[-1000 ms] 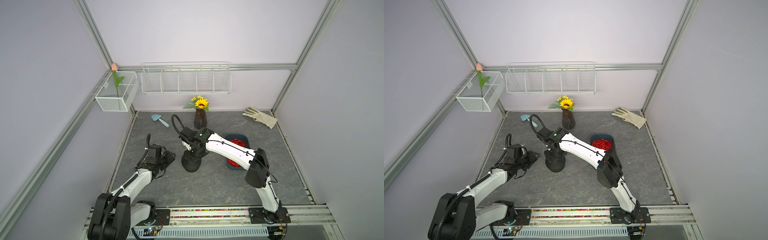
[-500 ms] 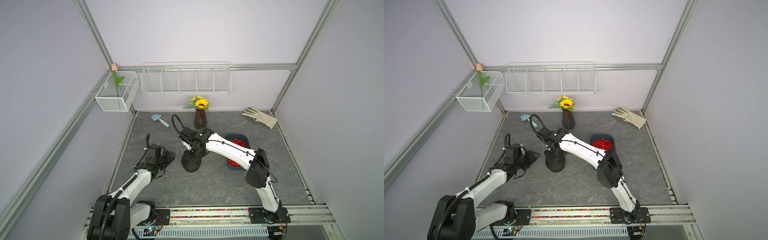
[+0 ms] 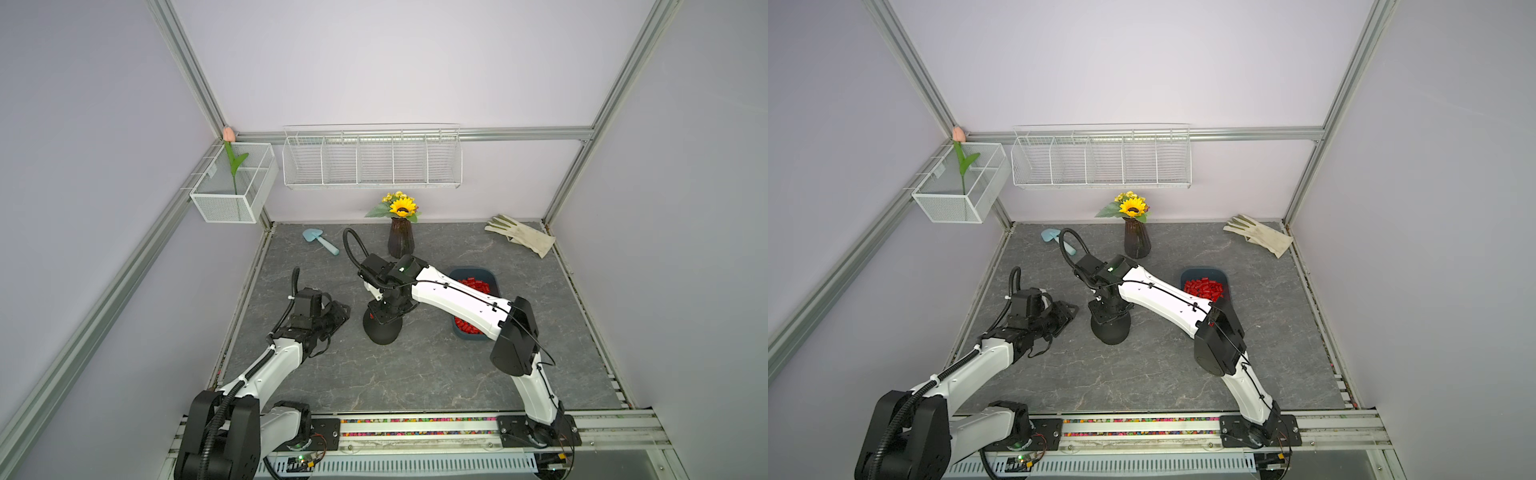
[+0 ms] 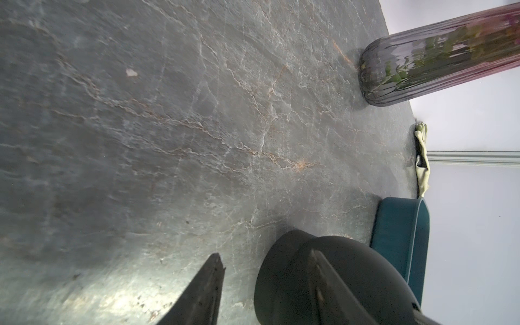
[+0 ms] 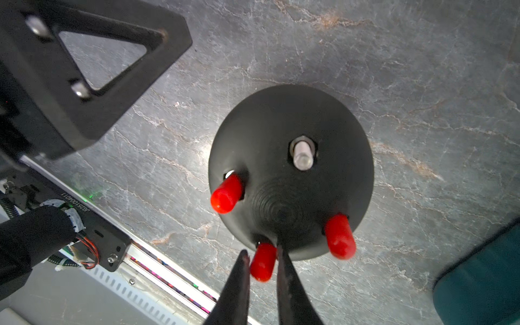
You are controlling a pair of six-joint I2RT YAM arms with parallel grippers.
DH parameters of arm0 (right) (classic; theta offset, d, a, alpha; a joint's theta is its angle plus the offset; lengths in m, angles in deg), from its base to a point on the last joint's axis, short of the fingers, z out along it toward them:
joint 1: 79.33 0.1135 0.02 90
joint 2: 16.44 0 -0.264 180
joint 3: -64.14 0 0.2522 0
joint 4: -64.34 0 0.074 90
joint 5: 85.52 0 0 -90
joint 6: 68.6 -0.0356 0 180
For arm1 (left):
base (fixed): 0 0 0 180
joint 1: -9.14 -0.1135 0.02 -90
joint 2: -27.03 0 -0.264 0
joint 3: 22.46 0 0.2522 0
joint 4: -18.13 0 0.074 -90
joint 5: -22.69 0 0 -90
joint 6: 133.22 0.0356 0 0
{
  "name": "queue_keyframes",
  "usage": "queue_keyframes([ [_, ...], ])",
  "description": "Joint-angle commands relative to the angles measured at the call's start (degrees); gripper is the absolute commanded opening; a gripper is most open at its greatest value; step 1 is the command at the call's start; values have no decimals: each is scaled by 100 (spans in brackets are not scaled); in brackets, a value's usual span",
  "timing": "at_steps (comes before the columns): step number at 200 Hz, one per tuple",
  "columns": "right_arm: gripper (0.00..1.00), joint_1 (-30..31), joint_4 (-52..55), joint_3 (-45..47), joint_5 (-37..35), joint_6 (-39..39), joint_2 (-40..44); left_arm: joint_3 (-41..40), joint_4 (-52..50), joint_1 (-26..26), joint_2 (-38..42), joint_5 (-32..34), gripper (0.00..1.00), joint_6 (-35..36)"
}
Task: Cover the protruding screws with screw protection sleeves
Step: Attach the screw protection sleeve to the screw.
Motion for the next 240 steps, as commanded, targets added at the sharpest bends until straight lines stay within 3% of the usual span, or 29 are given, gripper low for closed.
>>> queue_keyframes([
  [1, 20, -30, 138, -188, -54, 10, -92, -76, -50, -39, 84, 22, 51, -28],
  [240, 11, 46, 99, 183, -137, -77, 166, -134, -51, -57, 188, -8, 52, -47],
])
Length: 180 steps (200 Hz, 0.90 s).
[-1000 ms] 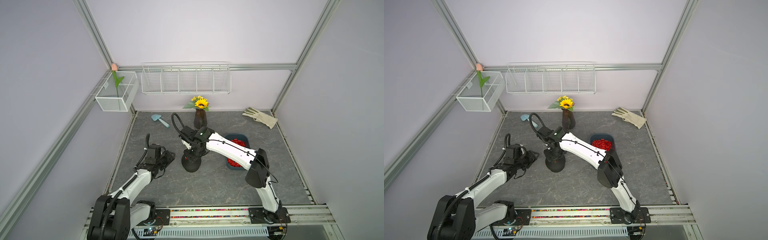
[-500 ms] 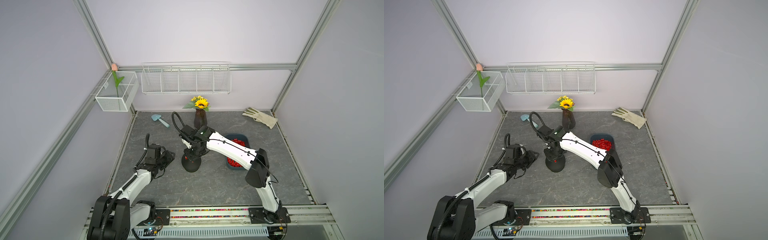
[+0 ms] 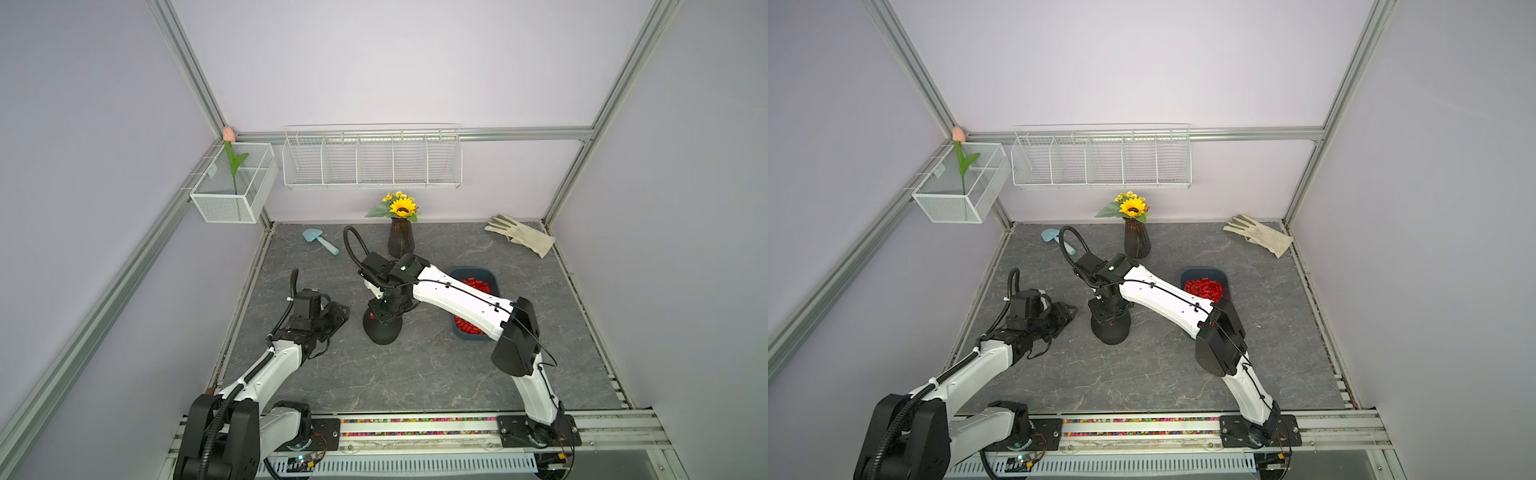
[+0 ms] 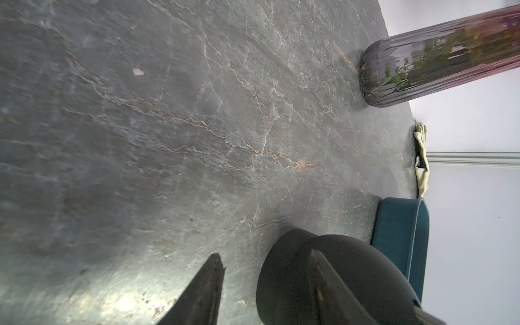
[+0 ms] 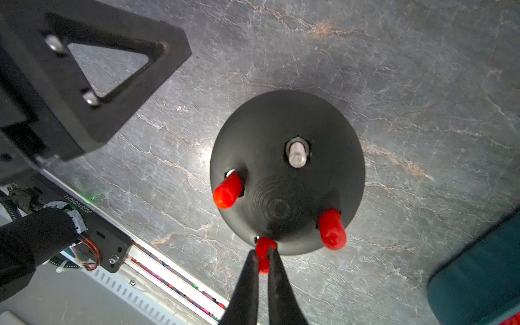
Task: Cover the protruding screws with screw protection sleeves
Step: Attach the screw protection sleeve to the screw.
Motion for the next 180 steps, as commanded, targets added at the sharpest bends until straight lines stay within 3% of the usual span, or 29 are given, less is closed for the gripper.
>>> queue_keyframes([
  [1, 11, 38, 97, 199, -52, -73, 111, -59, -48, -31, 88, -3, 52, -45],
  [180, 11, -109, -223, 701, -2, -82, 128, 13, -187, -30, 98, 21, 52, 8],
])
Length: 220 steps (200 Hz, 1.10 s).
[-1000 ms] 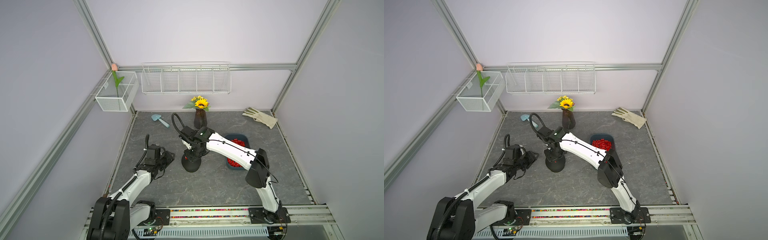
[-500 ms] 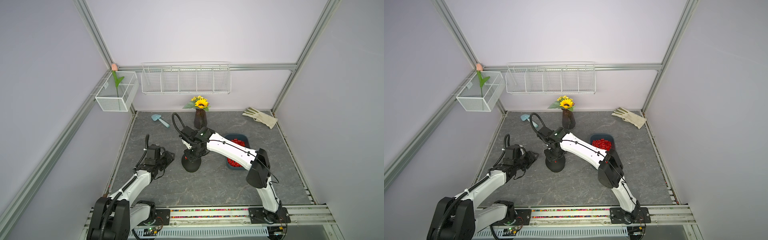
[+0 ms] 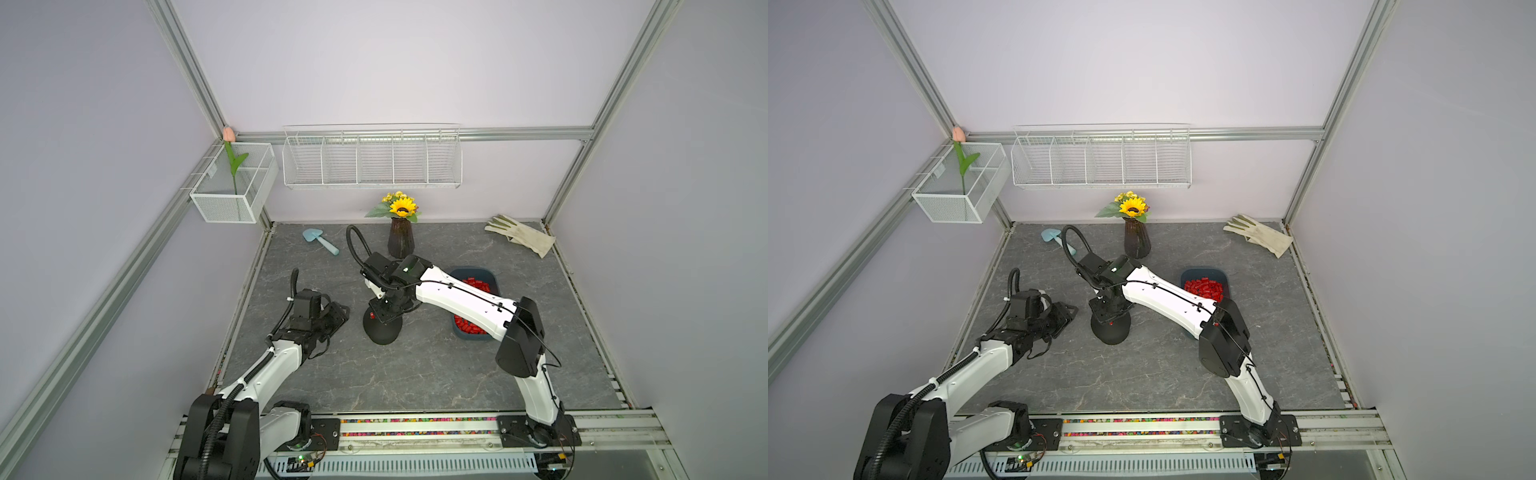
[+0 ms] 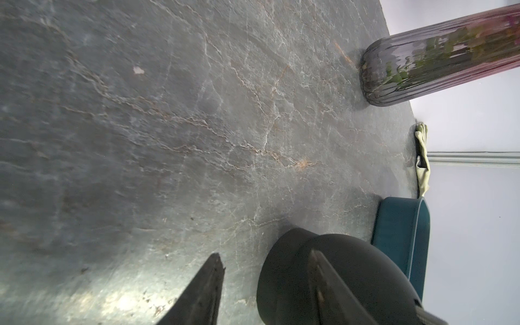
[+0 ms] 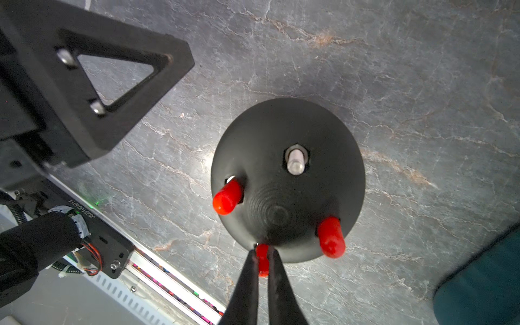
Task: Cover the protruding screws with screw protection sleeves
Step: Attach the screw protection sleeve to the screw.
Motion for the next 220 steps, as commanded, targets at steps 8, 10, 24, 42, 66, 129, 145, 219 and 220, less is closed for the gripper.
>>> queue_keyframes([
  [8, 11, -65, 154, 356, -22, -84, -50, 13, -173, -30, 125, 28, 52, 8],
  [10, 11, -62, 143, 365, -20, -87, -50, 13, -182, -30, 133, 38, 52, 9],
  [24, 11, -78, 126, 390, -21, -92, -49, 22, -228, -30, 170, 54, 52, 20],
  [42, 11, -95, 117, 436, -30, -85, -56, 21, -279, -30, 225, 61, 52, 30],
  [66, 11, -113, 113, 465, -38, -71, -66, 35, -361, -30, 323, 105, 52, 38],
  [129, 14, -121, 57, 307, -144, -10, 200, 169, -550, -30, 474, 208, 53, 80],
  [145, 16, -133, 71, 210, -218, 30, 270, 239, -602, -30, 500, 218, 53, 109],
  [219, 25, -351, 34, 140, -646, 150, 914, 699, -952, -39, 573, 322, 53, 315],
  [220, 25, -360, 36, 149, -658, 149, 933, 703, -959, -39, 569, 322, 53, 317],
])
